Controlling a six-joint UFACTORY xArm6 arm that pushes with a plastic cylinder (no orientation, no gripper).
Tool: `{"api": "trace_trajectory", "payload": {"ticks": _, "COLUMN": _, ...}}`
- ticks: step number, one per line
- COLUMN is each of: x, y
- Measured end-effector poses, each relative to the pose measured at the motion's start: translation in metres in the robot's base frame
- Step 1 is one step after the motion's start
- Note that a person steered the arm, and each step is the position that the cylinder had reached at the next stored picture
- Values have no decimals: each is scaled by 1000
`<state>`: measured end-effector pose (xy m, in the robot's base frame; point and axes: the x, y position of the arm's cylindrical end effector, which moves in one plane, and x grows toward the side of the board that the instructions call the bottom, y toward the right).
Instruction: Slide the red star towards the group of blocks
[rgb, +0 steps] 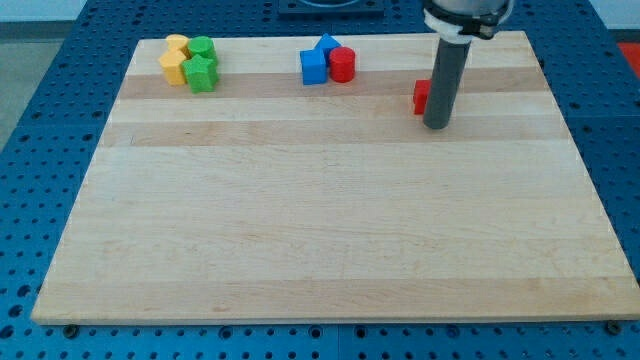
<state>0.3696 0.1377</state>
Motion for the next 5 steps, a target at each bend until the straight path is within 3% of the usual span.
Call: {"api": "trace_trajectory", "payload": {"ticks": 5, "x": -71, "y": -8}}
